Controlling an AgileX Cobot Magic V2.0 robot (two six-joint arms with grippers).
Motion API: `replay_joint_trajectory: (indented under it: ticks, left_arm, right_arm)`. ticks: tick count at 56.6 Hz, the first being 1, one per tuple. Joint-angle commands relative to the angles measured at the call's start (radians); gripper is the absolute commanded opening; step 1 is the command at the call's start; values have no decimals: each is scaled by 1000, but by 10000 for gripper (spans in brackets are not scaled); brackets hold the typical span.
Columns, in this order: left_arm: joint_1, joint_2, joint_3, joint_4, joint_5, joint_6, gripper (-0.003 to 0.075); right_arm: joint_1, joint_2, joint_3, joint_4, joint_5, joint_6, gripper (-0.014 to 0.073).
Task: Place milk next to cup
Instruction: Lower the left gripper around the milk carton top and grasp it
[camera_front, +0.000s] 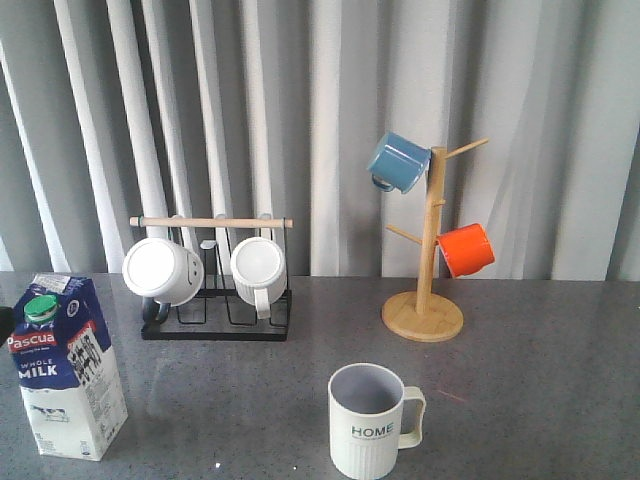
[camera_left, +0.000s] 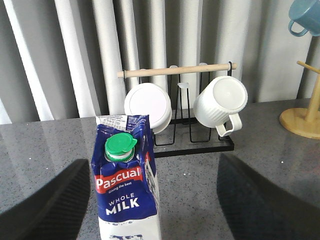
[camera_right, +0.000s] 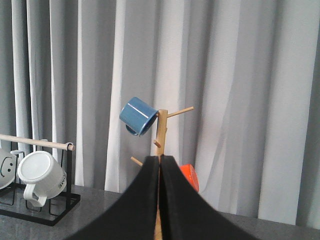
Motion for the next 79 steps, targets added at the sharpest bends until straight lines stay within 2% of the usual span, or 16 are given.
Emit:
replay_joint_trajectory:
  ticks: [1,8,14,23,37,48,69,79]
  left_arm:
    - [-2,-10,-35,-11,-162,-8,558]
    - [-2,12,-35,-12,-344,-8,736]
    - [-2,93,-35,-12,-451,-25,733]
    - [-2,216,-35,-12,-504,-118,723]
    - [13,367,-35,-12,-603,-108,719]
    - [47,412,-35,-11,-613,-108,718]
    - [50,530,-35,15,-676,-118,717]
    - [52,564,-35,15,-678,-116,674]
  right_arm:
    - [-6,0,-26,-4,-66,-7,-8]
    - [-6,0,-26,-4,-66,-7,-8]
    - [-6,0,-26,-4,-66,-7,-8]
    - [-6,0,-26,-4,-66,-7,-8]
    - [-6,0,-26,-4,-66,-7,-8]
    - [-6,0,-26,-4,-66,-7,-8]
    - [-6,0,-26,-4,-66,-7,-8]
    - [-6,0,-26,-4,-65,-7,-8]
